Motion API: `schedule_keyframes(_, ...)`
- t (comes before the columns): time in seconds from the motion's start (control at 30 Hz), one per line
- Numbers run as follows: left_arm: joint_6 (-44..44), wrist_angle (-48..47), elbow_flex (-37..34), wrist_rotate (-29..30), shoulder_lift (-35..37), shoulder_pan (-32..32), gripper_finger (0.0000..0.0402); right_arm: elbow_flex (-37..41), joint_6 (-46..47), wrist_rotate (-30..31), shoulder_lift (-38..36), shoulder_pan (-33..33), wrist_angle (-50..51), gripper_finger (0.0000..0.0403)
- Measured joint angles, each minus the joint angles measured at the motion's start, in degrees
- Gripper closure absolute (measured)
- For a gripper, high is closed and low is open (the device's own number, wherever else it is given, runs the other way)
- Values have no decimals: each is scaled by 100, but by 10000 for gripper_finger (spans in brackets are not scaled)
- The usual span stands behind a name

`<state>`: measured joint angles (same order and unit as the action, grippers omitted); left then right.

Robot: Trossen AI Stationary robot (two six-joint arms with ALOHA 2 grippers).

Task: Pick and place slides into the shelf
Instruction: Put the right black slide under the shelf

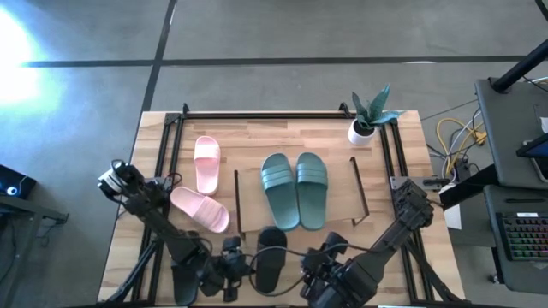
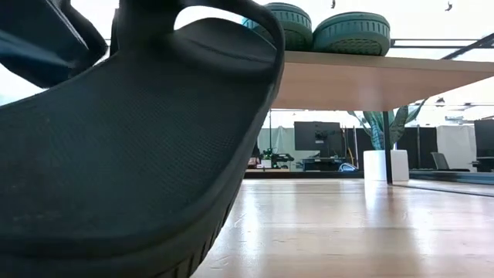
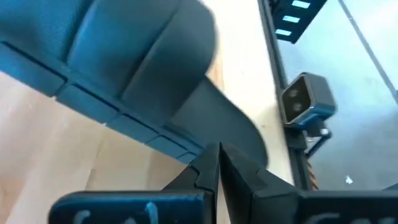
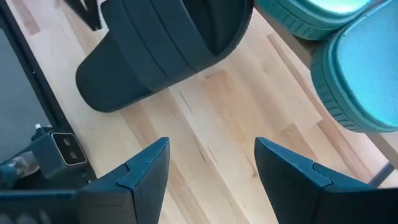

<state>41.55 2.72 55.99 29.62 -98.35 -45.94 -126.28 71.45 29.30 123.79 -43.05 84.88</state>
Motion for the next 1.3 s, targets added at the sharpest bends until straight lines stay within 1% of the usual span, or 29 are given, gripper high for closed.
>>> schedule_keyframes(0.1, 3, -66, 0, 17, 17, -4, 402, 0, 56, 96, -2, -35, 46, 177)
schedule_keyframes(0.17, 3, -379, -10, 174, 81, 3, 402, 0, 50, 98, -4, -35, 50, 177)
schedule_keyframes(0.3, 6, -1526, -29, 531, 397, 73, 402, 0, -69, 123, -11, -33, 57, 177)
schedule_keyframes(0.4, 2, -2103, -178, 733, 731, 270, 402, 0, -99, 187, -11, -28, 71, 177)
schedule_keyframes(0.7, -323, -2422, -828, 931, 1829, 999, 401, 0, -37, 341, -13, 24, 93, 177)
schedule_keyframes(0.9, -298, -2409, -1000, 696, 2323, 934, 401, 0, 276, 341, -13, 35, 194, 177)
schedule_keyframes(1.0, -296, -2352, -1013, 532, 2392, 828, 401, 0, 486, 341, -13, 33, 211, 177)
schedule_keyframes(1.07, -297, -2323, -1035, 244, 2339, 744, 401, 0, 739, 362, -13, 31, 321, 177)
schedule_keyframes(1.2, -296, -2015, -1050, -524, 2045, 548, 402, 10, 1344, 383, -21, 33, 523, 177)
schedule_keyframes(1.23, -296, -1861, -1052, -657, 1934, 484, 402, 12, 1458, 375, -22, 21, 513, 177)
schedule_keyframes(1.3, -296, -1461, -1056, -700, 1676, 359, 402, 26, 1756, 221, -22, -9, 512, 177)
